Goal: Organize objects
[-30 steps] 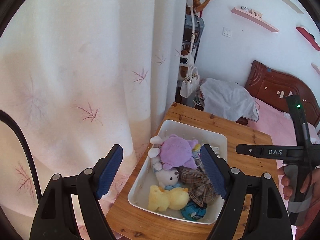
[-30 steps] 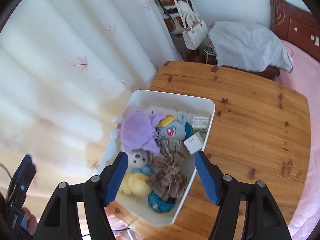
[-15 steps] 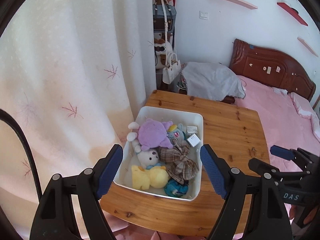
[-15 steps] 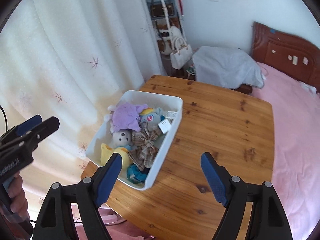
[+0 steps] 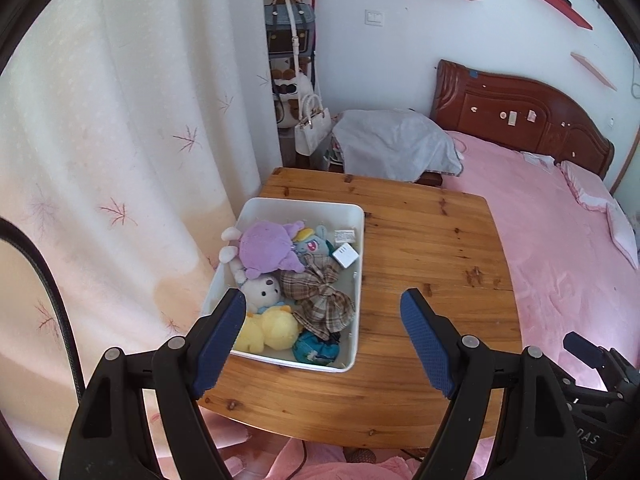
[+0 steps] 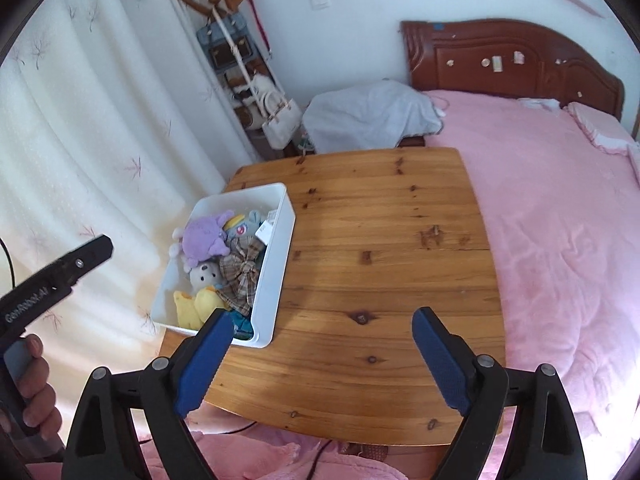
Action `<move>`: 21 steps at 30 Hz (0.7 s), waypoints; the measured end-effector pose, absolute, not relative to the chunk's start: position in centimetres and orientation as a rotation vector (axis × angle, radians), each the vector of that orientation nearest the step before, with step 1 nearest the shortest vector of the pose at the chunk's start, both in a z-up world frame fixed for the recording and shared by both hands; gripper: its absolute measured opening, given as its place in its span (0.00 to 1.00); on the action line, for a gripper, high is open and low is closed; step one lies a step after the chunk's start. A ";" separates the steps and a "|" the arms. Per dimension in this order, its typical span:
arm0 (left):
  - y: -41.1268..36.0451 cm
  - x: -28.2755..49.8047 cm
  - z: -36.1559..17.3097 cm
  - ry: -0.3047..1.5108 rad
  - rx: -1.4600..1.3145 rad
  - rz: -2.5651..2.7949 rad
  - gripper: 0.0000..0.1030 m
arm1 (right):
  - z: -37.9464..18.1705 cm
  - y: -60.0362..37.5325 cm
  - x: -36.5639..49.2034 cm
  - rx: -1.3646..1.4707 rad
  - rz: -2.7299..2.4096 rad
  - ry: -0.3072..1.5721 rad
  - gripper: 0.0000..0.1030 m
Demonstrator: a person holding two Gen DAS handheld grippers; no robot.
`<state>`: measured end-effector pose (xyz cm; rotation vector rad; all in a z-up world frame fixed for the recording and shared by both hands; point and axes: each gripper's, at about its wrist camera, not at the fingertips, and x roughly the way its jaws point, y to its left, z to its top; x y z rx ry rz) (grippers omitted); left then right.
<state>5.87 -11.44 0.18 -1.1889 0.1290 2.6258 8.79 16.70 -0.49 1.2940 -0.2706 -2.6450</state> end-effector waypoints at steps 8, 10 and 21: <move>-10.0 8.8 -0.2 0.150 -1.179 2.636 0.80 | 1.1 18.0 12.1 1.158 -2.712 -0.287 0.89; -9.7 9.4 -0.6 0.161 -1.189 2.629 0.80 | 1.1 18.0 12.7 1.144 -2.713 -0.263 0.89; -8.7 11.0 -0.1 0.207 -1.125 2.708 0.95 | 1.4 19.0 14.0 1.103 -2.770 -0.238 0.91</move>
